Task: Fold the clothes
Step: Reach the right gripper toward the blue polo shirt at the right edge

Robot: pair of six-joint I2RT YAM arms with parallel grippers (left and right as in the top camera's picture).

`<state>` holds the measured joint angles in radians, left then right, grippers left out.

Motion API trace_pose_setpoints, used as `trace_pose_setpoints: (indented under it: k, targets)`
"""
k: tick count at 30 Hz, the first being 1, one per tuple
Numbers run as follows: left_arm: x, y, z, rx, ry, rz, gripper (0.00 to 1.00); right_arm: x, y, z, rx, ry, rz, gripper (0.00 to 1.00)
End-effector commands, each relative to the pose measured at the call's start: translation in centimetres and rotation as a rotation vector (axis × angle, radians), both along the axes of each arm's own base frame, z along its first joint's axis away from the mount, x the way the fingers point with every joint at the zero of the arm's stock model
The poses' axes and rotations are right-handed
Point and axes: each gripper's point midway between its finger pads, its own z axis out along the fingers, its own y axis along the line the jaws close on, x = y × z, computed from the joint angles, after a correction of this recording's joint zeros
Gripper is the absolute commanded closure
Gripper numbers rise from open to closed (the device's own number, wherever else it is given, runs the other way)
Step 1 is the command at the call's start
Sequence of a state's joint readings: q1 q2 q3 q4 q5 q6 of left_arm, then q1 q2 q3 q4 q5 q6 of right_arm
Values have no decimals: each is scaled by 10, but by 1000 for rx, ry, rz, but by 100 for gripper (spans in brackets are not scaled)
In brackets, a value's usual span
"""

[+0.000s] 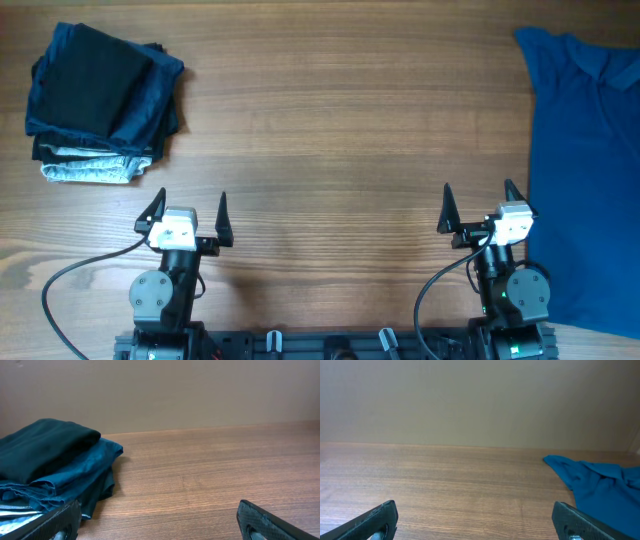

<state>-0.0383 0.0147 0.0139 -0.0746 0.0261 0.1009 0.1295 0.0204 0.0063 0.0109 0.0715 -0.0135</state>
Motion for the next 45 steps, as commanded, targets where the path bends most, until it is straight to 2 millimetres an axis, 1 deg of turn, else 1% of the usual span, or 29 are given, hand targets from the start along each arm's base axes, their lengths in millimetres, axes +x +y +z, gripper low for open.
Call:
trace_pose_setpoints:
  k: [1, 20, 22, 24, 25, 27, 29, 31, 32, 33, 35, 36, 37, 39, 40, 41, 42, 43, 44, 45]
  targets:
    - [0, 0, -3, 20, 3, 3, 0, 0, 2, -1, -10, 1, 9, 0]
    - [0, 0, -3, 20, 3, 3, 0, 0, 2, -1, -10, 1, 9, 0]
    - [0, 0, -3, 20, 3, 3, 0, 0, -7, 1, -58, -8, -42, 1]
    - [0, 0, -3, 20, 3, 3, 0, 0, -7, 5, -70, -22, -41, 0]
    - [0, 0, -3, 20, 3, 3, 0, 0, -6, 10, -57, -44, -38, 0]
    - [0, 0, -3, 20, 3, 3, 0, -2, -6, 31, -20, -103, -38, 0]
    - [0, 0, -3, 20, 3, 3, 0, -8, -10, 61, -13, -158, -54, 0]
    - [0, 0, -3, 20, 3, 3, 0, -13, -14, 96, -6, -193, -74, 1]
    - [0, 0, -3, 20, 3, 3, 0, -12, -17, 125, -5, -193, -95, 0]
    - [0, 0, -3, 20, 3, 3, 0, -6, -17, 152, -7, -173, -100, 1]
    - [0, 0, -3, 20, 3, 3, 0, 17, -14, 198, -17, -105, -99, 0]
    - [0, 0, -3, 20, 3, 3, 0, 30, -12, 213, -25, -62, -98, 0]
    - [0, 0, -3, 20, 3, 3, 0, 54, -9, 232, -60, 14, -97, 0]
    - [0, 0, -3, 20, 3, 3, 0, 92, -10, 250, -90, 144, -110, 0]
    - [0, 0, -3, 20, 3, 3, 0, 117, -14, 254, -98, 224, -117, 0]
    - [0, 0, -3, 20, 3, 3, 0, 132, -18, 257, -98, 263, -125, 0]
    - [0, 0, -3, 20, 3, 3, 0, 159, -25, 257, -93, 321, -122, 0]
    - [0, 0, -3, 20, 3, 3, 0, 186, -35, 253, -78, 369, -112, 0]
    - [0, 0, -3, 20, 3, 3, 0, 205, -48, 247, -59, 399, -123, 0]
    - [0, 0, -3, 20, 3, 3, 0, 223, -66, 236, -18, 435, -154, 0]
